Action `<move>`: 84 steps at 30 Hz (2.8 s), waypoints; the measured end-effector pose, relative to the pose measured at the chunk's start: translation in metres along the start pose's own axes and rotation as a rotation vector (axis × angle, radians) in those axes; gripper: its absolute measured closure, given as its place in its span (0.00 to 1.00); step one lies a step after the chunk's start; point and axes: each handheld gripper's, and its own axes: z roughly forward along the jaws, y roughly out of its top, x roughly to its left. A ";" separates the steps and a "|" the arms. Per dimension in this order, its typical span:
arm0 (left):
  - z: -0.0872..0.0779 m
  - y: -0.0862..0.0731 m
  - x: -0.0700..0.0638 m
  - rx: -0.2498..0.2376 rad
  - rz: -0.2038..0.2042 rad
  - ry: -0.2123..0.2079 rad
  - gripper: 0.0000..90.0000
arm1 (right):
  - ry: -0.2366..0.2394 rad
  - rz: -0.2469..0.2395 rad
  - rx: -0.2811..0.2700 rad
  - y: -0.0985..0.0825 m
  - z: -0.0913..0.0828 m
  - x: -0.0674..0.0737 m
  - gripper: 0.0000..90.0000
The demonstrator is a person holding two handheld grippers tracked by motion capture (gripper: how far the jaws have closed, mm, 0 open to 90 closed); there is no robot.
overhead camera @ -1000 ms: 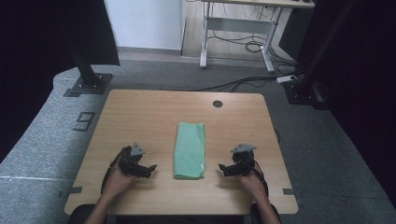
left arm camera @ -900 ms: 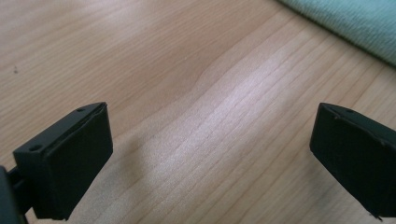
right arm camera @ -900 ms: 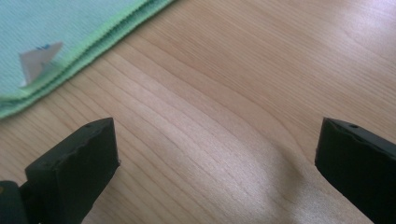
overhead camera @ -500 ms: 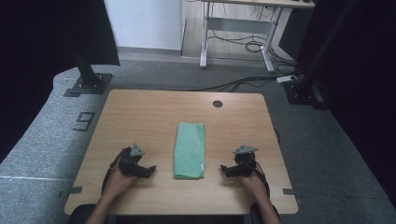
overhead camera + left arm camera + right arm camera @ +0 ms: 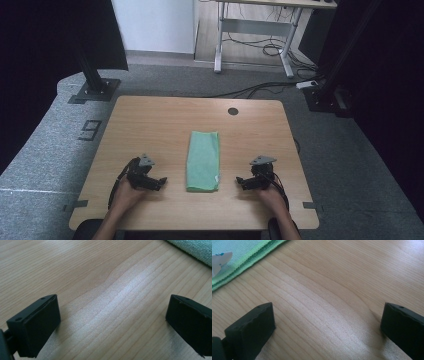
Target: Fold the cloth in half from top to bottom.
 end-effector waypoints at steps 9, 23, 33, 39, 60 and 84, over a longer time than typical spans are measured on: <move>0.000 0.001 0.000 0.000 -0.009 0.006 0.00 | -0.005 0.007 0.000 0.000 0.000 0.001 0.00; 0.005 0.007 -0.008 0.007 -0.005 0.009 0.00 | 0.017 0.025 -0.033 0.011 -0.002 0.012 0.01; 0.005 0.006 -0.007 0.000 0.000 0.000 0.00 | 0.085 0.024 -0.061 0.032 0.006 0.038 0.01; 0.006 0.006 -0.007 0.001 0.000 0.000 0.00 | 0.114 0.015 -0.069 0.043 0.016 0.057 0.01; 0.027 0.065 -0.014 -0.069 -0.011 -0.007 0.02 | 0.064 -0.054 0.037 0.037 0.032 0.071 0.02; 0.058 0.073 -0.035 -0.010 0.066 0.029 0.04 | 0.083 -0.078 0.043 0.028 0.021 0.081 0.04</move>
